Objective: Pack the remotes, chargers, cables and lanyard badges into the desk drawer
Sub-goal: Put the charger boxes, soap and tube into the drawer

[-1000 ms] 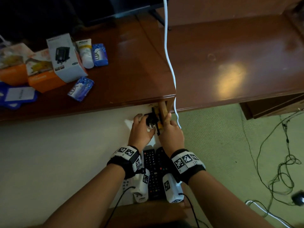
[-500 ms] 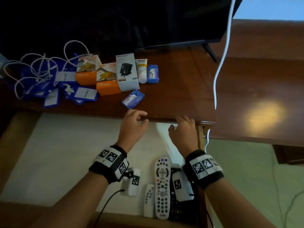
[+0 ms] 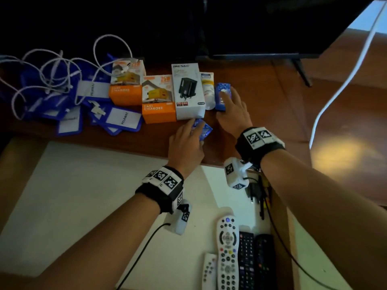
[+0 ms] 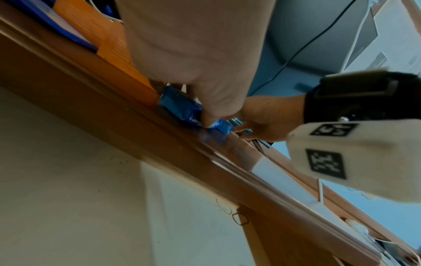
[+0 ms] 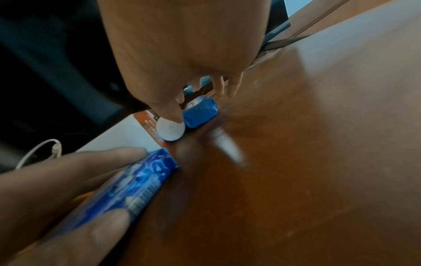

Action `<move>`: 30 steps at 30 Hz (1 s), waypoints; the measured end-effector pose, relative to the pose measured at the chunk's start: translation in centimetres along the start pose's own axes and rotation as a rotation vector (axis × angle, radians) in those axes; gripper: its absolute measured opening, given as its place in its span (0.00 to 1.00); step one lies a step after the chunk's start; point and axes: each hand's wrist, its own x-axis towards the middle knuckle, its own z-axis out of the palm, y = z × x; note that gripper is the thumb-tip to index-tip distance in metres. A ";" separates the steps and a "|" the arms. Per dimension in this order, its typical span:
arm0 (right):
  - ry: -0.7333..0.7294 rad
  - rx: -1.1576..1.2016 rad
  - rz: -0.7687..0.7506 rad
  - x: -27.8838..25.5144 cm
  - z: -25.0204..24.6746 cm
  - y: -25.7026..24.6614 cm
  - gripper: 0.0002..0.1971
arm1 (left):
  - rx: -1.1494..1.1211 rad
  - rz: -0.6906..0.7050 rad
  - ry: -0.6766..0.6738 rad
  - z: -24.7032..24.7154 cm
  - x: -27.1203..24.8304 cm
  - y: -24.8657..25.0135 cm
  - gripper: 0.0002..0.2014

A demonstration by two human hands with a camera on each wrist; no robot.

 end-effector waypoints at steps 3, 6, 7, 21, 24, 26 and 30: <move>-0.053 -0.061 0.017 0.9 0.3 0.5 0.38 | 0.020 0.027 0.061 0.4 -0.8 -0.4 0.29; -0.023 -0.089 -0.004 0.8 0.9 1.1 0.39 | 0.009 0.031 0.096 0.4 -2.1 -0.7 0.28; 0.009 -0.079 -0.015 0.6 1.1 1.2 0.38 | 0.012 0.022 0.102 0.5 -2.7 -0.7 0.28; 0.158 0.054 0.179 -8.8 1.0 2.0 0.38 | -0.488 -0.224 -0.041 1.9 -13.5 0.3 0.30; 0.089 0.076 0.176 -14.0 1.8 2.4 0.43 | -0.528 -0.330 -0.179 2.8 -15.4 -0.2 0.32; 0.013 0.102 0.172 -17.1 2.9 2.6 0.43 | -0.513 -0.380 -0.254 3.6 -16.6 -0.5 0.33; -0.081 0.339 0.238 -22.2 6.8 2.8 0.34 | -0.430 -0.442 -0.359 5.1 -18.9 -0.8 0.33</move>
